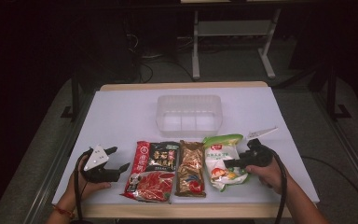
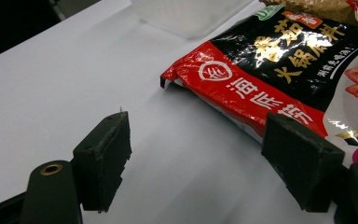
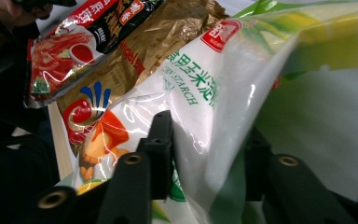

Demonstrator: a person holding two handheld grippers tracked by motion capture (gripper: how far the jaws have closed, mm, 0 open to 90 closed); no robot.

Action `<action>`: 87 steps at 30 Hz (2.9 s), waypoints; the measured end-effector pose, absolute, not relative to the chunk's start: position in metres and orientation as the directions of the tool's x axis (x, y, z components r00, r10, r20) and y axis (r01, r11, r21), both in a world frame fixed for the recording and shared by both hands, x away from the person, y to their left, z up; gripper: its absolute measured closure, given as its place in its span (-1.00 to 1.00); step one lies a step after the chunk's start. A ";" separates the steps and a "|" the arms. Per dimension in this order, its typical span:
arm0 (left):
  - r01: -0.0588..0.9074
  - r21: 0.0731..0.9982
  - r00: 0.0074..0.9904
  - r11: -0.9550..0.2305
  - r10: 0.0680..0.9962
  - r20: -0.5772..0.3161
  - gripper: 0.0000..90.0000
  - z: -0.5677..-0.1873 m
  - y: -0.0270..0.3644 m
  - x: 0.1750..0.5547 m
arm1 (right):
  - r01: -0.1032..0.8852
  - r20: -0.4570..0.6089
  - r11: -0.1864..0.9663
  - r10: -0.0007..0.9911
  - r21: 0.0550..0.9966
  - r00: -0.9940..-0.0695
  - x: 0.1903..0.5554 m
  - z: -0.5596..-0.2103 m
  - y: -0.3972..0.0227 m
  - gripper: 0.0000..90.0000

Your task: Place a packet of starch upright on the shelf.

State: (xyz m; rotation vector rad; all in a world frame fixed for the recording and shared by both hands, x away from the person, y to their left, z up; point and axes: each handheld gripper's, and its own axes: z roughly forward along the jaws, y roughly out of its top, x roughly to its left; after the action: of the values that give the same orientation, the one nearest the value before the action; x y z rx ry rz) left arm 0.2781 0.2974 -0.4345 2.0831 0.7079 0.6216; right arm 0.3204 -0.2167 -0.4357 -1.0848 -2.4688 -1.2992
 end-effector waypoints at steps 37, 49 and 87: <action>0.280 0.849 0.721 -0.448 0.682 0.122 -0.48 -0.433 0.301 0.274 | 0.422 0.136 0.337 0.623 0.842 -0.770 0.284 -0.383 -0.220 0.75; 0.273 0.852 0.723 -0.447 0.679 0.125 -0.48 -0.432 0.302 0.272 | 0.403 0.115 0.309 0.654 0.861 -0.748 0.284 -0.377 -0.223 0.75; 0.268 0.849 0.733 -0.456 0.668 0.127 -0.48 -0.433 0.298 0.277 | 0.357 0.078 0.228 0.738 0.906 -0.670 0.281 -0.362 -0.235 0.75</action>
State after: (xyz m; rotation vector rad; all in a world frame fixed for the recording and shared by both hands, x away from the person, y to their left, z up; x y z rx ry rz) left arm 0.2767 0.2984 -0.4331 2.0442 0.7081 0.5690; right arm 0.2813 -0.2347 -0.3619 -1.2895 -2.7261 -1.8152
